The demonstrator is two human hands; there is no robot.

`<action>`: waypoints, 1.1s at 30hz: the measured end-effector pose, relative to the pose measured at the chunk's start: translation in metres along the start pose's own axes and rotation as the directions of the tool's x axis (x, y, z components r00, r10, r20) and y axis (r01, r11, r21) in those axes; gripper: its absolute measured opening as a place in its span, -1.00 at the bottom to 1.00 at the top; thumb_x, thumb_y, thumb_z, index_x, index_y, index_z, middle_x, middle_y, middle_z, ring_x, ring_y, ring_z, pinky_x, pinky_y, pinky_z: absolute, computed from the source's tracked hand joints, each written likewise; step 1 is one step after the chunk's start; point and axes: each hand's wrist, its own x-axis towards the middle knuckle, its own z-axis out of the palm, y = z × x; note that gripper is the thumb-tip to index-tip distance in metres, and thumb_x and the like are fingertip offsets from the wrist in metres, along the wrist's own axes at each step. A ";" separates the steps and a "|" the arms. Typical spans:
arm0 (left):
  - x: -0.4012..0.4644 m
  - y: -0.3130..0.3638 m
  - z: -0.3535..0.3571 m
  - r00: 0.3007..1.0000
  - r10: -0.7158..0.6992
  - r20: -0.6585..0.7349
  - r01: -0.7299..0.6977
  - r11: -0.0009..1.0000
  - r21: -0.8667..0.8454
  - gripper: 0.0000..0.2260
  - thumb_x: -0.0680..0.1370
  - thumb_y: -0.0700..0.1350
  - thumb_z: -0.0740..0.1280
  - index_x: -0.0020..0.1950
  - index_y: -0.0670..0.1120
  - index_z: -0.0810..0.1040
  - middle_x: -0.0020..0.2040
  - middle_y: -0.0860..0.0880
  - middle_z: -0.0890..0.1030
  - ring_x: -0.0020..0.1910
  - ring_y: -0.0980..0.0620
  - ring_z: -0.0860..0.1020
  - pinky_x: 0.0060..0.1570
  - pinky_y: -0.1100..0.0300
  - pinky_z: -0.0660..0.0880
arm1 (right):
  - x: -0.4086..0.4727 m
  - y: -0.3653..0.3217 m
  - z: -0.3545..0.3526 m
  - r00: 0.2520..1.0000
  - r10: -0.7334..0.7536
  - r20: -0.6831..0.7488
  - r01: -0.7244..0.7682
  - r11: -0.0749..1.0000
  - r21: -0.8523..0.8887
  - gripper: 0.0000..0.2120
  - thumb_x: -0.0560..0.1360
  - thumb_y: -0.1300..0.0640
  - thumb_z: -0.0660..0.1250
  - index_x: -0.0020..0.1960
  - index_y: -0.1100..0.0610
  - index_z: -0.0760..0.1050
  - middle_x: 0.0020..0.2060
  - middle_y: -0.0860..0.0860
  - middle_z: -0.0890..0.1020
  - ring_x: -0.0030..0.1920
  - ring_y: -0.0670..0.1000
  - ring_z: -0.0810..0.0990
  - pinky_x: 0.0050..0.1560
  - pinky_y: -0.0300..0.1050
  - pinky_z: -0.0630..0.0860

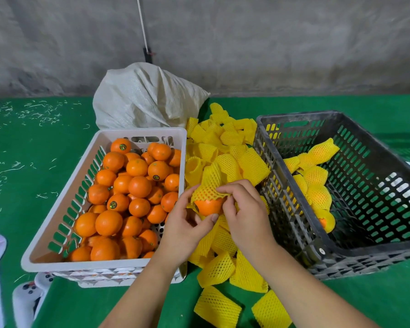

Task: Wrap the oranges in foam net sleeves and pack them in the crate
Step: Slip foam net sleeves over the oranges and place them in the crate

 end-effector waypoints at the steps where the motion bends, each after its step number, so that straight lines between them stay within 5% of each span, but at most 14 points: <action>1: 0.000 0.000 0.002 0.999 0.016 -0.028 -0.015 1.000 0.007 -0.40 0.49 0.11 0.57 0.48 0.23 0.43 -0.16 -0.19 0.57 -0.31 0.05 0.44 -0.34 0.07 0.42 | -0.002 -0.001 -0.001 0.997 -0.067 -0.027 0.067 0.998 -0.011 -0.78 0.55 0.36 0.26 0.07 0.20 0.64 0.03 0.05 0.59 0.07 0.08 0.59 0.04 0.04 0.59; 4: 0.003 0.001 0.007 0.982 0.012 -0.187 -0.021 0.999 -0.043 -0.50 0.44 0.10 0.58 0.33 0.14 0.50 -0.08 -0.11 0.63 -0.23 0.02 0.53 -0.25 0.08 0.53 | -0.016 -0.005 0.004 0.977 -0.212 0.009 0.211 0.977 0.011 -0.79 0.58 0.25 0.26 0.13 0.17 0.63 0.10 -0.01 0.55 0.13 0.04 0.58 0.10 -0.09 0.56; 6: 0.004 0.001 0.007 0.970 0.002 -0.241 -0.014 0.999 -0.048 -0.56 0.43 0.10 0.56 0.24 0.14 0.50 -0.01 -0.05 0.66 -0.16 0.02 0.59 -0.18 0.08 0.58 | -0.026 -0.001 0.010 0.993 -0.110 0.038 0.109 0.993 0.037 -0.69 0.57 0.26 0.32 0.30 0.12 0.55 0.22 -0.05 0.46 0.23 0.02 0.54 0.17 -0.10 0.55; 9: 0.002 0.003 0.003 0.985 -0.014 -0.173 -0.003 0.995 -0.098 -0.43 0.42 0.20 0.61 0.32 0.15 0.45 0.14 -0.12 0.63 -0.08 0.00 0.64 -0.14 0.06 0.59 | -0.030 0.006 0.011 0.991 0.114 0.072 -0.121 0.988 0.096 -0.46 0.53 0.29 0.38 0.45 -0.02 0.39 0.30 -0.20 0.36 0.33 -0.16 0.43 0.23 -0.22 0.50; 13: 0.000 0.003 0.003 0.998 0.061 -0.030 -0.061 0.998 -0.001 -0.31 0.49 0.12 0.60 0.52 0.19 0.33 0.40 0.02 0.54 0.36 -0.10 0.58 0.23 0.01 0.60 | -0.021 0.007 0.006 0.992 0.092 0.081 -0.100 0.990 0.102 -0.40 0.49 0.36 0.22 0.47 -0.03 0.43 0.26 -0.26 0.38 0.31 -0.35 0.37 0.23 -0.49 0.35; 18: 0.003 0.004 0.006 0.990 0.053 -0.130 -0.062 0.996 -0.069 -0.44 0.53 0.00 0.55 0.46 0.13 0.40 0.28 -0.02 0.63 0.23 -0.07 0.65 0.12 0.07 0.63 | -0.023 0.008 0.003 0.999 0.046 0.021 -0.047 0.998 0.050 -0.55 0.57 0.32 0.24 0.43 0.08 0.51 0.08 -0.14 0.42 0.01 -0.23 0.48 -0.06 -0.39 0.42; 22: 0.005 0.003 0.004 0.965 0.052 -0.257 -0.072 0.995 -0.069 -0.47 0.48 -0.08 0.52 0.36 0.22 0.41 0.17 0.12 0.66 0.09 0.12 0.67 -0.01 0.27 0.59 | -0.041 0.001 0.014 0.984 0.085 0.157 -0.103 0.989 0.109 -0.50 0.60 0.25 0.30 0.50 -0.05 0.39 0.18 -0.17 0.43 0.10 -0.19 0.52 0.03 -0.35 0.50; 24: 0.005 0.001 0.002 0.964 0.057 -0.259 -0.071 0.996 -0.046 -0.44 0.47 -0.06 0.55 0.36 0.22 0.37 0.18 0.17 0.64 0.13 0.14 0.66 0.01 0.27 0.59 | -0.043 0.000 0.015 0.929 0.260 0.262 -0.321 0.920 0.225 -0.34 0.54 0.23 0.34 0.51 -0.22 0.23 0.29 -0.15 0.41 0.14 -0.16 0.53 0.07 -0.29 0.54; 26: 0.004 -0.001 -0.001 0.976 0.056 -0.211 -0.063 0.998 -0.024 -0.37 0.46 -0.04 0.59 0.41 0.20 0.34 0.21 0.14 0.64 0.18 0.08 0.66 0.06 0.17 0.62 | -0.039 -0.003 0.011 0.830 0.440 0.343 -0.555 0.710 0.432 -0.29 0.45 0.09 0.36 0.49 -0.32 0.19 0.38 -0.12 0.42 0.15 -0.23 0.57 0.03 -0.30 0.55; 28: 0.004 -0.002 -0.002 0.990 0.058 -0.126 -0.055 0.998 0.030 -0.32 0.46 -0.03 0.62 0.46 0.17 0.34 0.25 0.13 0.63 0.21 0.04 0.65 0.10 0.12 0.63 | -0.032 -0.006 0.010 0.737 0.490 0.466 -0.675 0.494 0.549 -0.27 0.40 -0.22 0.44 0.49 -0.41 0.19 0.41 -0.19 0.46 0.26 -0.22 0.56 0.19 -0.20 0.55; 30: 0.005 -0.001 0.000 0.997 0.063 -0.040 -0.058 0.992 0.114 -0.34 0.49 -0.01 0.60 0.50 0.20 0.38 0.32 0.21 0.60 0.27 0.15 0.61 0.14 0.27 0.59 | -0.027 -0.008 0.014 0.728 0.470 0.498 -0.685 0.526 0.505 -0.22 0.28 -0.41 0.52 0.39 -0.53 0.21 0.32 -0.38 0.49 0.28 -0.26 0.54 0.21 -0.19 0.56; 33: 0.006 -0.002 0.000 0.999 0.042 0.031 -0.047 0.983 0.175 -0.41 0.56 -0.03 0.53 0.54 0.21 0.41 0.40 0.27 0.56 0.35 0.24 0.55 0.25 0.27 0.56 | -0.022 -0.006 0.019 0.750 0.531 0.395 -0.658 0.534 0.531 -0.18 0.21 -0.24 0.62 0.37 -0.43 0.30 0.25 -0.32 0.57 0.19 -0.25 0.60 0.11 -0.23 0.60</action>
